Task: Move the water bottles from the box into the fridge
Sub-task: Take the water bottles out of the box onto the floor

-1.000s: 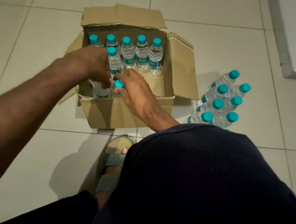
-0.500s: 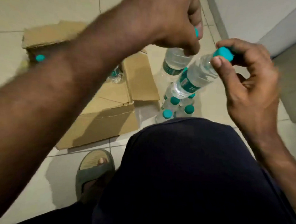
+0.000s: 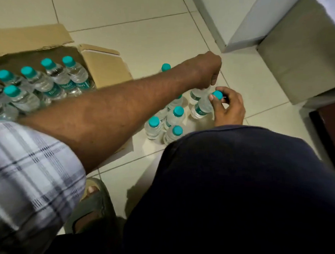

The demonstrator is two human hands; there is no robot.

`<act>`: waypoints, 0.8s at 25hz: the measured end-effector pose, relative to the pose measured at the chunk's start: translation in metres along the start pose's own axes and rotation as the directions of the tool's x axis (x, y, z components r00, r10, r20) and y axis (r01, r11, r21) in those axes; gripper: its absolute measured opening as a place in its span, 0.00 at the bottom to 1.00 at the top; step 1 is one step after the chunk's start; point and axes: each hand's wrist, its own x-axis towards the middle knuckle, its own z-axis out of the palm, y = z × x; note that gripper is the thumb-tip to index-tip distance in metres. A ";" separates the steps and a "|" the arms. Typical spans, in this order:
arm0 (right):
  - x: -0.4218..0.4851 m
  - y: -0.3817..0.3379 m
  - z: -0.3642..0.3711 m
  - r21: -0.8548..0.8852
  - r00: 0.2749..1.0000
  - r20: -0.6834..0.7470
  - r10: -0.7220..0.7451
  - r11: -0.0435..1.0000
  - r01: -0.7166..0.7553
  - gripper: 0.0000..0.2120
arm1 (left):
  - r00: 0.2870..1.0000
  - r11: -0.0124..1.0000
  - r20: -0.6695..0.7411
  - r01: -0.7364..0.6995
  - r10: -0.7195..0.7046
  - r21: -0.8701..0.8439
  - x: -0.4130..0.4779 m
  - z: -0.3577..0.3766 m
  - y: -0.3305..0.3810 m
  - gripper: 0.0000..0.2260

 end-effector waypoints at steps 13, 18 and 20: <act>0.009 0.002 0.029 -0.099 0.993 0.114 0.003 0.995 0.008 0.18 | 0.999 0.999 -0.026 -0.034 0.034 -0.007 0.001 0.039 -0.048 0.22; 0.010 -0.074 0.068 -0.018 0.939 0.111 -0.325 0.944 0.329 0.20 | 0.944 0.989 -0.305 0.145 -0.125 0.043 -0.061 0.007 -0.107 0.18; 0.002 -0.102 0.099 0.023 0.873 0.156 -0.462 0.885 0.465 0.20 | 0.897 0.962 -0.374 0.271 -0.235 0.046 -0.098 -0.005 -0.139 0.18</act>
